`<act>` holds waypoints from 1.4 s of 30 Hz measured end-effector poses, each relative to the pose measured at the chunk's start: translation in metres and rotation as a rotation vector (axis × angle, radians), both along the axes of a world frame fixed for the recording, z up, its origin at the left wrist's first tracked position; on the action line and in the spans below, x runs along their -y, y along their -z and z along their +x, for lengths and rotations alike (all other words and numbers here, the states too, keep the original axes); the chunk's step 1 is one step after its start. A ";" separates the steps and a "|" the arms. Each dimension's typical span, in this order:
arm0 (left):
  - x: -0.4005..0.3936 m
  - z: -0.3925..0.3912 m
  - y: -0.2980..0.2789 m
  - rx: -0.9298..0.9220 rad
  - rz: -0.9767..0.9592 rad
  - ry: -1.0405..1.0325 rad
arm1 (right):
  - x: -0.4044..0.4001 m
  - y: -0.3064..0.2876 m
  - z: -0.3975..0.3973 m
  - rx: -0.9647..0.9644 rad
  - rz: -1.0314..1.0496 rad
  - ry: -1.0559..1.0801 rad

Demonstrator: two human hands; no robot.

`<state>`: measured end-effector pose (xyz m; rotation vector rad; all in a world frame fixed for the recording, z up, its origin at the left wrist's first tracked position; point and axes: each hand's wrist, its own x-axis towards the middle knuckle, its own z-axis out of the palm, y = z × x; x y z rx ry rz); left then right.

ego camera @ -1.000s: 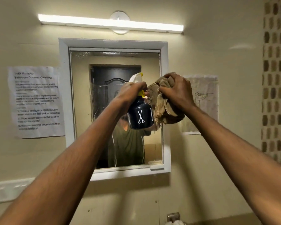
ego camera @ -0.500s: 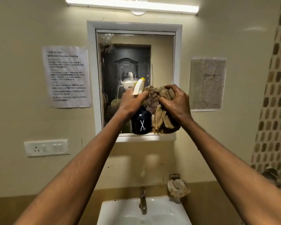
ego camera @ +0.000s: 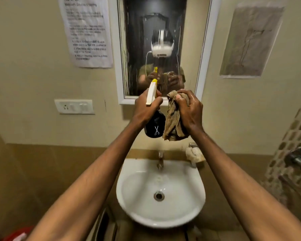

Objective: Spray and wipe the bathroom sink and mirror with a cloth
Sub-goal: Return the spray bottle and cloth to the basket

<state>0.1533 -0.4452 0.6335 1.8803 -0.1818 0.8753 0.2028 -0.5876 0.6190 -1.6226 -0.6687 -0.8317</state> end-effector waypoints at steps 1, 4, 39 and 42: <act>0.000 -0.002 0.017 -0.019 -0.008 -0.007 | 0.003 0.018 -0.002 -0.024 -0.008 -0.003; 0.006 -0.005 0.069 -0.069 -0.018 -0.026 | 0.013 0.070 -0.004 -0.114 -0.025 0.004; -0.279 -0.105 0.247 -0.298 -0.114 -0.207 | -0.293 0.247 -0.073 -0.390 -0.106 -0.349; -0.312 -0.112 0.269 -0.311 -0.123 -0.241 | -0.324 0.270 -0.075 -0.410 -0.122 -0.408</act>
